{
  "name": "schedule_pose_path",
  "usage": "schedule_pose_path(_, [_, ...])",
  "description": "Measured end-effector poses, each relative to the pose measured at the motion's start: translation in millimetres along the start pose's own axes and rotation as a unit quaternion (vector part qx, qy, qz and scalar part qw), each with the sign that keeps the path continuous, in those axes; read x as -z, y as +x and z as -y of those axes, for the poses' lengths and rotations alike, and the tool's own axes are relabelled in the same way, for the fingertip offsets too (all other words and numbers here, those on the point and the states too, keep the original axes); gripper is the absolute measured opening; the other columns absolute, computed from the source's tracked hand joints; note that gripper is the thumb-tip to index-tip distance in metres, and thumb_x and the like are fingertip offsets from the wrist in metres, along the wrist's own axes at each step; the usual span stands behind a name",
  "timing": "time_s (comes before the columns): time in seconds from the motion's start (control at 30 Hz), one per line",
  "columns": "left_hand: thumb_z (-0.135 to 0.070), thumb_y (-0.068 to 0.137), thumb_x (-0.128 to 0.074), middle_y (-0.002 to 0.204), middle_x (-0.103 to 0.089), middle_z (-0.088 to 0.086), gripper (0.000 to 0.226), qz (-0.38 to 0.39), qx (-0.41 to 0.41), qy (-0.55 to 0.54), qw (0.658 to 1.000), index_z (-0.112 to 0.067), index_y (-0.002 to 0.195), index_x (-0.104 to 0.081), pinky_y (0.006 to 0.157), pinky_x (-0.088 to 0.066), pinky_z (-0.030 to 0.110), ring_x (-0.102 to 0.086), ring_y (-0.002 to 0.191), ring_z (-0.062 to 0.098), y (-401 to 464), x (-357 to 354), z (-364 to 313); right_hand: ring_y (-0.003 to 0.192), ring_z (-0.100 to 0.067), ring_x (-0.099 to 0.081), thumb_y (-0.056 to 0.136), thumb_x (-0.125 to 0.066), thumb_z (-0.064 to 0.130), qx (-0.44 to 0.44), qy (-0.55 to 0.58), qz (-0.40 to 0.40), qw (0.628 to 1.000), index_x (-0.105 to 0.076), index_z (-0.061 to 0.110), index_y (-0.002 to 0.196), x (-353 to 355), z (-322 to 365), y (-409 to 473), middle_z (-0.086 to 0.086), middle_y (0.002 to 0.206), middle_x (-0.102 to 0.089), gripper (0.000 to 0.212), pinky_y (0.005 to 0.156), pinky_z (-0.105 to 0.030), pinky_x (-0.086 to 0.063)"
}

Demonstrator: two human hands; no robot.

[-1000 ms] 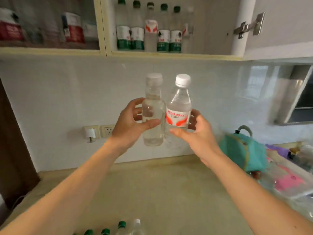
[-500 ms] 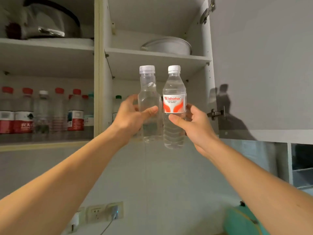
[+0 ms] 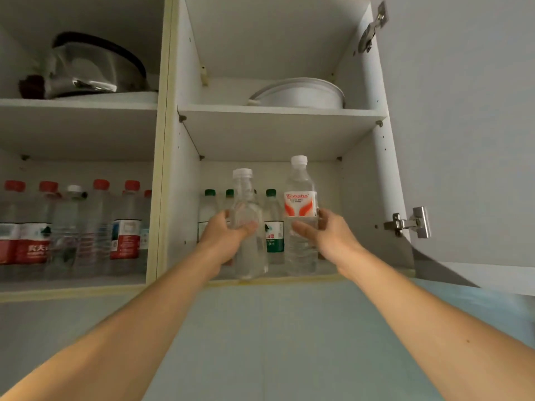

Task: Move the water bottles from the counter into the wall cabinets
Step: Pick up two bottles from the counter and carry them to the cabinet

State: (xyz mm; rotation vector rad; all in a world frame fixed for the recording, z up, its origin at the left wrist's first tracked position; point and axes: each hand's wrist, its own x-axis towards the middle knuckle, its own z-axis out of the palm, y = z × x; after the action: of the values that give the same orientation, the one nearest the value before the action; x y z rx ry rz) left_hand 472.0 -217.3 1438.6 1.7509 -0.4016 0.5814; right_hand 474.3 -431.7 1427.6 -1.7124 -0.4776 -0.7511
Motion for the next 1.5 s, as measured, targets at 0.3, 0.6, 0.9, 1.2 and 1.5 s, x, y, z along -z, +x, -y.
schedule_pose_path(0.3, [-0.049, 0.091, -0.067, 0.120, -0.062, -0.010, 0.054, 0.063, -0.024, 0.076, 0.995, -0.031, 0.138, -0.050, 0.099, -0.048, 0.041, -0.057, 0.112, 0.016, 43.3, -7.6, 23.0, 0.090, -0.020, -0.074, 0.086, -0.079, 0.032, -0.021, -0.065, 0.077, 0.995, -0.068, 0.029, 0.108, -2.6, -22.7, 42.2, 0.002, 0.101, -0.077, 0.025, 0.077, -0.047, -0.063])
schedule_pose_path(0.6, [-0.049, 0.094, -0.063, 0.133, -0.060, -0.004, 0.051, 0.072, -0.040, 0.127, 0.988, -0.029, 0.140, -0.051, 0.097, -0.040, 0.036, -0.052, 0.114, 0.015, 66.6, -21.1, 33.1, 0.088, -0.001, -0.068, 0.090, -0.075, 0.024, -0.027, -0.065, 0.113, 0.991, -0.062, 0.036, 0.107, -18.1, -31.6, 55.2, 0.014, 0.100, -0.073, 0.025, 0.066, -0.020, -0.049])
schedule_pose_path(0.9, [-0.040, 0.097, -0.063, 0.126, -0.066, 0.001, 0.039, 0.063, -0.037, 0.202, 0.977, -0.025, 0.133, -0.059, 0.102, -0.047, 0.043, -0.058, 0.113, 0.020, 61.4, -20.5, 22.7, 0.094, -0.010, -0.067, 0.088, -0.077, 0.025, -0.051, -0.075, 0.102, 0.991, -0.058, 0.039, 0.098, -19.5, -27.2, 50.6, 0.009, 0.104, -0.072, 0.025, 0.066, -0.024, -0.049])
schedule_pose_path(1.2, [-0.041, 0.094, -0.066, 0.111, -0.065, -0.010, 0.038, -0.023, -0.220, 0.217, 0.951, -0.024, 0.127, -0.058, 0.066, -0.042, 0.008, -0.060, 0.089, -0.002, -16.2, 30.3, 8.8, 0.115, -0.026, -0.058, 0.092, -0.066, 0.020, 0.097, -0.246, -0.138, 0.954, -0.059, 0.011, 0.128, -45.7, -5.1, -16.9, -0.008, 0.123, -0.060, 0.038, 0.094, -0.029, -0.043])
schedule_pose_path(1.5, [-0.030, 0.094, -0.068, 0.098, -0.067, -0.013, 0.024, 0.047, -0.198, 0.146, 0.968, -0.023, 0.118, -0.065, 0.074, -0.049, 0.011, -0.062, 0.094, -0.002, -129.3, 89.0, 112.5, 0.098, -0.013, -0.063, 0.089, -0.061, 0.006, 0.138, -0.175, -0.078, 0.972, -0.068, 0.017, 0.101, -125.6, -46.5, -187.8, 0.007, 0.106, -0.059, 0.018, 0.085, -0.027, -0.055])
